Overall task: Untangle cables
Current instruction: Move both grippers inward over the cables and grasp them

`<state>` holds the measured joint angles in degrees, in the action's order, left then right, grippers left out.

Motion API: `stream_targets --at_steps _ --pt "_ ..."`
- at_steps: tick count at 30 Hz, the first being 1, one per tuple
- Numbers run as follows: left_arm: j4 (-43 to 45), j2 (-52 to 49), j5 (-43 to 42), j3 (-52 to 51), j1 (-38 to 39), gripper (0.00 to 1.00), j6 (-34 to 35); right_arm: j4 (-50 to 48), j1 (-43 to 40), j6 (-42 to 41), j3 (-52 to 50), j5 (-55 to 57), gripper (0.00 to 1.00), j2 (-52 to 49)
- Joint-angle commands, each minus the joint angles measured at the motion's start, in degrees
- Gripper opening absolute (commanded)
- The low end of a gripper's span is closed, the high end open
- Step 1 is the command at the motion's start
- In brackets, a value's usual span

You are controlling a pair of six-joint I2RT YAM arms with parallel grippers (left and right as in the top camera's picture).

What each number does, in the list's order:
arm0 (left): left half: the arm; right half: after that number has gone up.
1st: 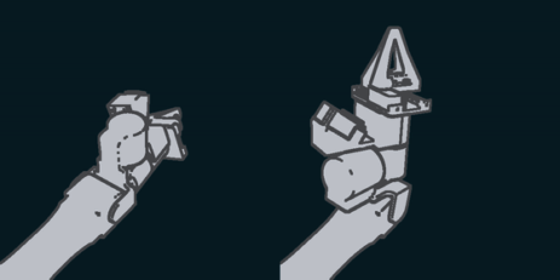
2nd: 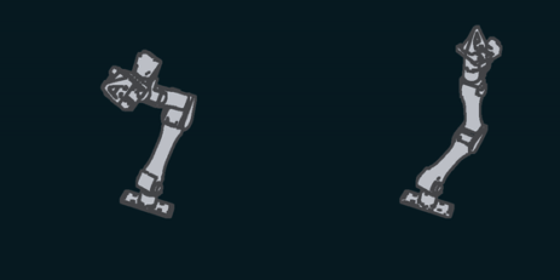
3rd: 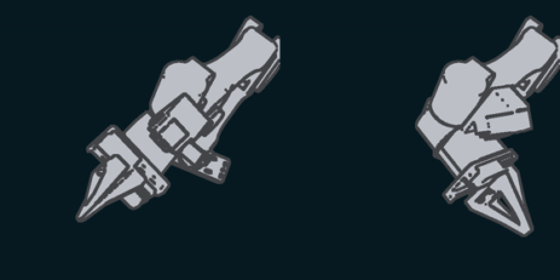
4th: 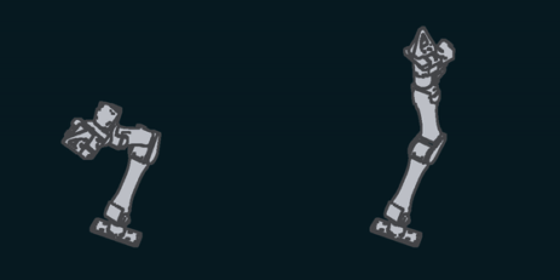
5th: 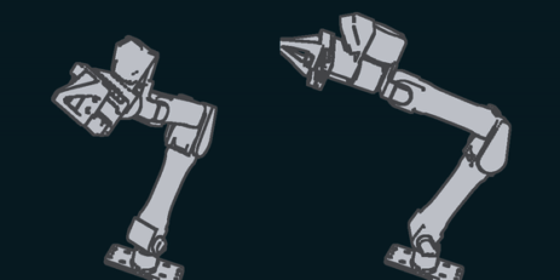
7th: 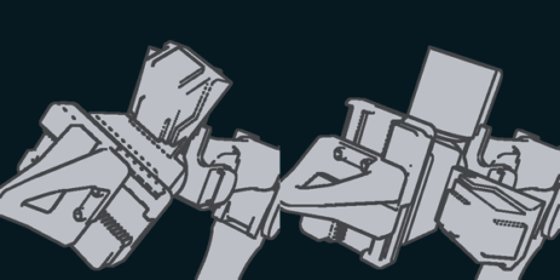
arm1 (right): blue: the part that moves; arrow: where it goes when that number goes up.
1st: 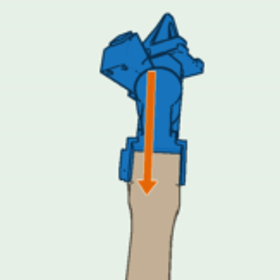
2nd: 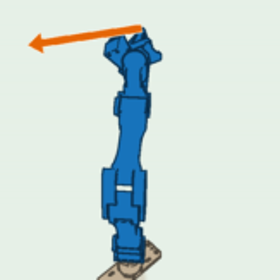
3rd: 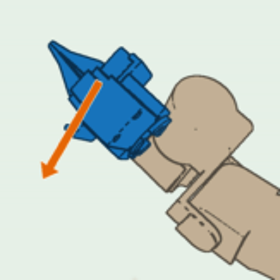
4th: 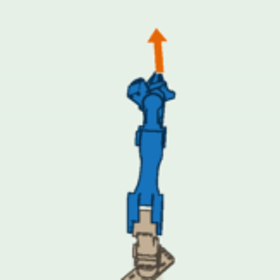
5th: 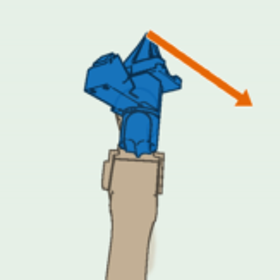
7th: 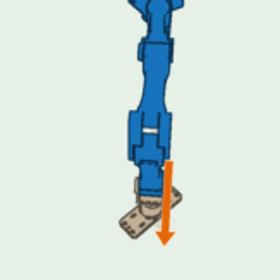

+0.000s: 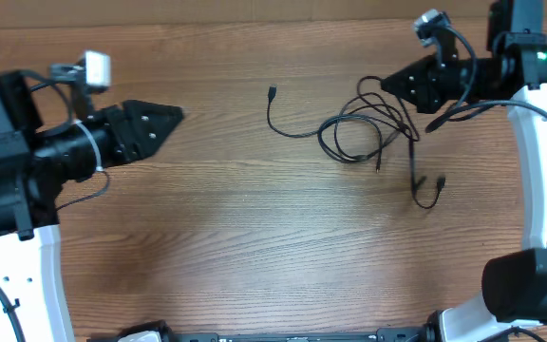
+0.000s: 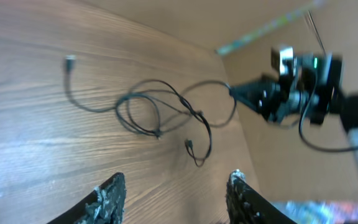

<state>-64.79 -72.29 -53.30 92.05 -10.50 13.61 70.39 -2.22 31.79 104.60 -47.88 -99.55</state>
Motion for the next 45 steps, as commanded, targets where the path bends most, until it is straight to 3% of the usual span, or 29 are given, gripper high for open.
stream_targets --at_steps 1,6,16,19,27,35,45 --pt "0.96 0.13 3.72 1.44 4.42 0.54 -5.35 1.22 2.91 -2.01 3.52 -3.34 0.04 4.22" --pt "1.88 -0.87 11.96 1.44 8.50 0.57 -5.25 5.33 7.67 -1.79 4.90 -5.88 0.04 7.06" --pt "3.34 -6.27 10.75 1.44 9.25 0.58 -5.60 11.21 15.50 -1.81 4.87 -6.25 0.04 9.44" --pt "3.34 -7.96 6.71 1.44 10.23 0.59 -8.37 11.32 18.53 -1.81 4.87 -6.25 0.04 9.44" --pt "1.95 -10.56 3.72 1.44 18.45 0.67 -6.51 9.18 25.22 -1.79 4.87 2.12 0.04 9.42" --pt "1.55 -10.84 5.29 1.44 26.03 0.68 -0.94 6.03 25.99 -1.81 4.87 9.55 0.04 9.42" --pt "-0.76 -10.86 9.75 1.44 26.45 0.68 0.17 4.26 25.99 -1.81 4.87 10.78 0.04 9.42"
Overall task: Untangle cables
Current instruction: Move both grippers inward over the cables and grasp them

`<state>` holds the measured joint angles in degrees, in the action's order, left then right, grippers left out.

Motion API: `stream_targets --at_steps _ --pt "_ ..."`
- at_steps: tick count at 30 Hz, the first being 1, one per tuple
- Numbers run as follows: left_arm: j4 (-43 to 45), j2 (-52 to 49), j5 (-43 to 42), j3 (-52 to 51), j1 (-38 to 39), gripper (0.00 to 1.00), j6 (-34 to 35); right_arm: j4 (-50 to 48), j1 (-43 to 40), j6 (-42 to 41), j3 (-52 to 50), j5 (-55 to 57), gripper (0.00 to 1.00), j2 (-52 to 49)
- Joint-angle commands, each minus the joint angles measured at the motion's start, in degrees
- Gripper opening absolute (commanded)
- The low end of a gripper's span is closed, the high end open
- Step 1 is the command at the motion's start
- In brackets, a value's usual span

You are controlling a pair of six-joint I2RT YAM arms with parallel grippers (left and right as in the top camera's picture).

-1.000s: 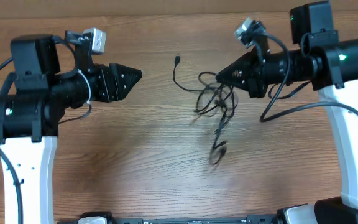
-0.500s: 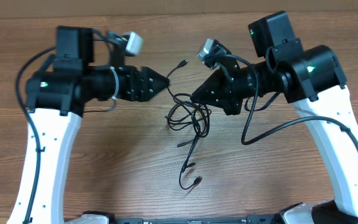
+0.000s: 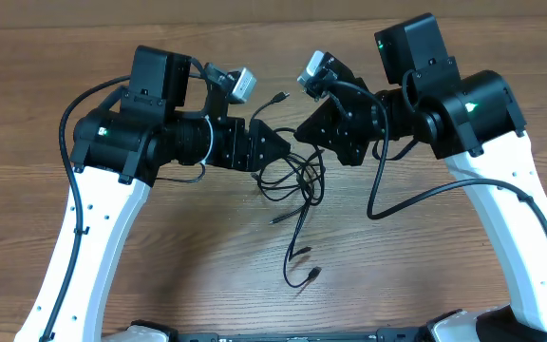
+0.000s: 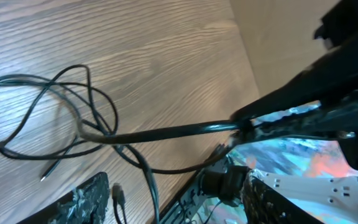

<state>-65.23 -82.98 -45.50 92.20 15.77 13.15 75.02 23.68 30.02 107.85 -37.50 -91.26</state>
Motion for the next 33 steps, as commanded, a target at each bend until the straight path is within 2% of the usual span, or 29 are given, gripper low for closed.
stream_targets --at_steps 1,5,6,8,11,22,27,33 --pt "-0.33 -0.17 2.51 1.29 0.17 0.68 0.68 -0.37 0.09 -0.04 1.62 0.37 0.04 1.14" --pt "-0.52 -0.17 5.40 1.29 0.15 0.67 2.32 -0.42 0.09 -0.02 1.62 0.39 0.04 1.14" --pt "-0.90 -0.17 8.59 1.29 0.04 0.62 5.44 -0.50 0.09 0.00 1.62 0.44 0.04 1.14" --pt "-2.60 -0.17 18.84 1.29 -0.31 0.60 17.42 -0.90 0.09 0.00 1.62 0.87 0.04 1.14" --pt "-2.84 -0.17 25.05 1.29 -0.81 0.61 28.11 -1.31 0.09 0.00 1.62 1.64 0.04 1.14" --pt "3.52 -0.22 30.03 1.29 -0.76 0.62 48.54 -0.76 0.33 0.42 1.60 1.42 0.04 1.14" --pt "4.24 -0.42 27.80 1.29 0.13 0.57 54.80 -1.77 0.37 0.44 1.60 1.40 0.04 1.14" --pt "6.45 -2.10 22.40 1.27 2.49 0.55 59.82 -4.44 0.37 0.39 0.96 -0.81 0.04 1.03"
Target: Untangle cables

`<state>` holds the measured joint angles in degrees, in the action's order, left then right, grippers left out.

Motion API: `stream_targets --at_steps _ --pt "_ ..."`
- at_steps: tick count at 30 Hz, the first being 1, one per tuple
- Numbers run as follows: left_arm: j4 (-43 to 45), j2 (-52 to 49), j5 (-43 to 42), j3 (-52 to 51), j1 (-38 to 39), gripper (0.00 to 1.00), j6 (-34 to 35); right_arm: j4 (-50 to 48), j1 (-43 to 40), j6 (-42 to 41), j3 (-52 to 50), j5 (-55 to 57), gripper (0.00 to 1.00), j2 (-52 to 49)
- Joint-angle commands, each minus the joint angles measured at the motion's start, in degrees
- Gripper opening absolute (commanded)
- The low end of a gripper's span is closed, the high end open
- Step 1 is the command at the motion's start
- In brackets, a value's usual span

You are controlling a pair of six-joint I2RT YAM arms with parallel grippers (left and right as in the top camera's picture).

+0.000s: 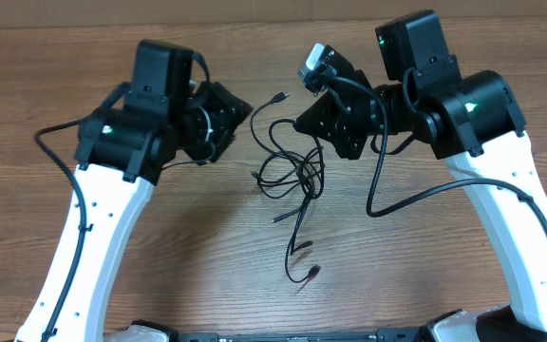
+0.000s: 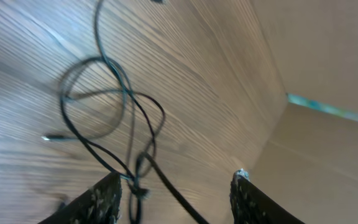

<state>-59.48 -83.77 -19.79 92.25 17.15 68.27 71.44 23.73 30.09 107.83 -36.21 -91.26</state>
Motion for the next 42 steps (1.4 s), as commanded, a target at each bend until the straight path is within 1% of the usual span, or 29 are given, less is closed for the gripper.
stream_targets --at_steps 1,4,7,12,13,14,16,24,25,26,28,30,32,34,36,39,42 --pt "1.53 -1.81 -4.68 1.22 1.51 0.56 5.09 -1.29 0.33 0.35 0.85 -2.34 0.04 1.03" --pt "4.35 -3.28 -7.69 1.22 2.45 0.55 5.29 -1.81 0.33 0.33 0.81 -2.91 0.04 0.76" --pt "5.35 -4.81 -7.85 1.25 2.80 0.56 6.78 -1.79 0.33 0.33 0.79 -4.00 0.04 0.72" --pt "6.91 -6.97 -8.85 1.22 2.75 0.56 7.19 -2.16 0.33 0.33 0.76 -5.03 0.04 0.72" --pt "7.30 -7.32 -9.25 1.22 2.78 0.50 7.17 -2.29 0.33 0.33 0.76 -5.03 0.04 0.72" --pt "7.69 -7.63 -10.01 1.22 2.80 0.38 7.17 -2.43 0.33 0.33 0.76 -5.03 0.04 0.72" --pt "8.61 -8.11 -11.08 1.25 2.80 0.04 7.17 -2.67 0.33 0.33 0.76 -5.03 0.04 0.70" --pt "12.28 -8.37 -13.27 1.25 2.71 0.04 6.23 -3.15 0.33 0.33 -0.98 -4.98 0.04 0.66" --pt "12.76 -8.37 -13.27 1.22 2.69 0.05 5.57 -3.10 0.33 0.33 -1.16 -4.96 0.04 0.48" --pt "13.64 -8.37 -13.35 1.22 2.67 0.09 3.58 -3.08 0.33 0.33 -1.31 -4.76 0.04 0.42" --pt "14.88 -8.37 -13.46 1.22 2.58 0.28 -1.57 -2.84 0.33 0.33 -1.40 -3.28 0.04 0.37" --pt "15.02 -8.37 -14.56 1.22 2.12 0.50 -7.06 -2.60 0.33 0.33 -1.40 0.55 0.04 0.37" --pt "15.89 -8.37 -17.66 1.22 1.36 0.65 -14.93 -2.32 0.31 0.33 -1.40 3.74 0.04 0.37" --pt "16.33 -8.37 -21.53 1.25 0.55 0.67 -25.62 -1.99 0.31 0.35 -1.40 5.42 0.04 0.37" --pt "13.66 -8.37 -23.85 1.25 -0.33 0.67 -36.79 -1.95 0.31 0.33 -1.40 5.73 0.04 0.37" --pt "7.89 -8.37 -22.67 1.25 -1.36 0.67 -48.48 -2.14 0.31 0.33 -1.38 5.75 0.04 0.37" --pt "3.15 -8.37 -23.56 1.25 -1.79 0.66 -61.64 -2.58 0.31 0.31 -1.38 5.73 0.04 0.37"
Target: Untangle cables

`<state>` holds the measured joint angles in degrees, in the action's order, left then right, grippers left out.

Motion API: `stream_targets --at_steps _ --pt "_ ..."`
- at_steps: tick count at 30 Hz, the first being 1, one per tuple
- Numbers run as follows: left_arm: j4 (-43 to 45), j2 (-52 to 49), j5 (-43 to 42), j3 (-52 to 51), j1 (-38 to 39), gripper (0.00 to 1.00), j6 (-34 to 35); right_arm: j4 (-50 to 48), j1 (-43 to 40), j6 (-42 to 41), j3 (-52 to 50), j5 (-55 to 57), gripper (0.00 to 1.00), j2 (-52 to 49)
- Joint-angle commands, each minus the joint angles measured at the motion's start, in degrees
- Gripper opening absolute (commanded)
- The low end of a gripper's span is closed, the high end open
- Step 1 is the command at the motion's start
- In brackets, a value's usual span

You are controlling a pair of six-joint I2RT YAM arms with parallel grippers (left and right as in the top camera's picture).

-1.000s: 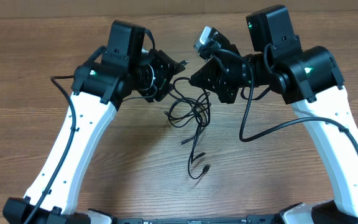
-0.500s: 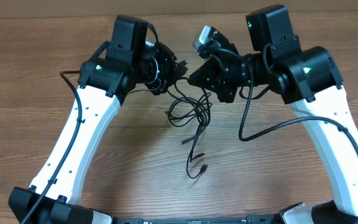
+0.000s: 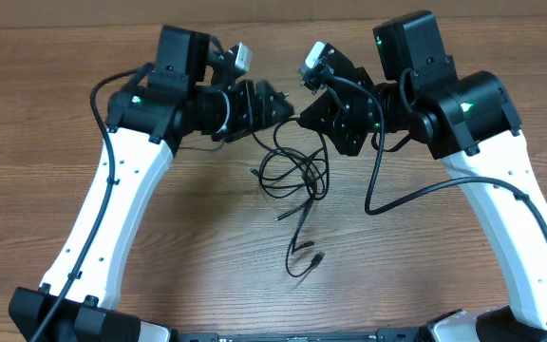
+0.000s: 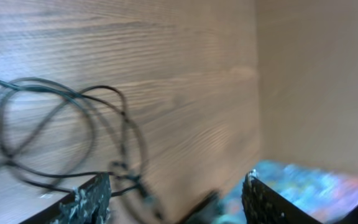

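Note:
Black cables (image 3: pixel 294 173) lie in a tangle of loops on the wooden table (image 3: pixel 160 256), and loose plug ends trail toward the front (image 3: pixel 317 256). One strand rises from the loops to my right gripper (image 3: pixel 302 111), which looks shut on it above the table. My left gripper (image 3: pixel 285 103) is tip to tip with the right one, just left of it. In the left wrist view the left gripper (image 4: pixel 174 186) is open, with nothing gripped. The loops (image 4: pixel 73 124) lie ahead of it, blurred.
The table's back edge meets a brown cardboard wall (image 3: pixel 273 11) just behind both grippers. The right arm's own black lead (image 3: pixel 397 195) hangs in a loop right of the tangle. Both white arms reach in from the front corners.
My left gripper has moved right, from a spot clear of the cables to just beside the right gripper's tip. The plug end seen behind the tangle no longer shows. The right gripper has barely moved.
First the arms were far apart, left open at the left, right at the tangle at the back right. Then the tangle was at mid-table, a strand taut from the right gripper, left tip close. The left then stood back, and is now close again.

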<state>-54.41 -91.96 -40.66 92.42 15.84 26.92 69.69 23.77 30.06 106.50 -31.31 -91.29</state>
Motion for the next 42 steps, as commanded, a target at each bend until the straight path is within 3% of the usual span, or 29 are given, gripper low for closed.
stream_targets --at_steps 1,6,10,14,17,22,29,36,40,42 --pt "-3.96 -0.17 -3.69 1.07 -0.48 0.66 -26.03 -0.87 0.26 0.33 -0.04 0.83 0.04 0.39" --pt "-14.56 -0.17 -4.44 1.07 0.85 0.68 -51.34 -0.81 0.26 0.11 -0.04 0.81 0.04 0.39" --pt "-17.42 -0.17 -5.92 1.05 1.16 0.71 -59.06 -0.59 0.26 -0.09 -0.04 0.02 0.04 0.39" --pt "-15.43 -0.17 -5.92 1.05 1.07 0.70 -59.04 -0.48 0.26 -0.11 -0.04 -0.50 0.04 0.39" --pt "-14.01 -0.17 -5.88 1.07 1.05 0.58 -58.38 0.04 0.26 -0.11 -0.04 -2.29 0.04 0.39" --pt "-13.84 -0.17 -5.86 1.07 1.07 0.71 -58.21 0.20 0.26 -0.09 -0.04 -1.18 0.04 0.39" --pt "-16.35 -0.17 -5.81 1.07 1.11 0.72 -57.88 2.75 -0.28 0.00 -0.07 10.64 0.18 -0.24" --pt "-19.02 -0.17 -4.76 1.05 1.11 0.76 -40.44 5.60 -3.87 -0.09 -0.07 11.37 0.17 -1.38" --pt "-22.25 -0.17 -3.08 0.59 3.13 0.78 -44.00 4.48 -8.04 -0.33 -0.07 11.37 0.18 -1.55" --pt "-21.86 -0.17 -0.74 -0.35 5.03 0.79 -42.49 2.86 -10.86 -1.53 -0.07 11.65 0.21 -1.55"
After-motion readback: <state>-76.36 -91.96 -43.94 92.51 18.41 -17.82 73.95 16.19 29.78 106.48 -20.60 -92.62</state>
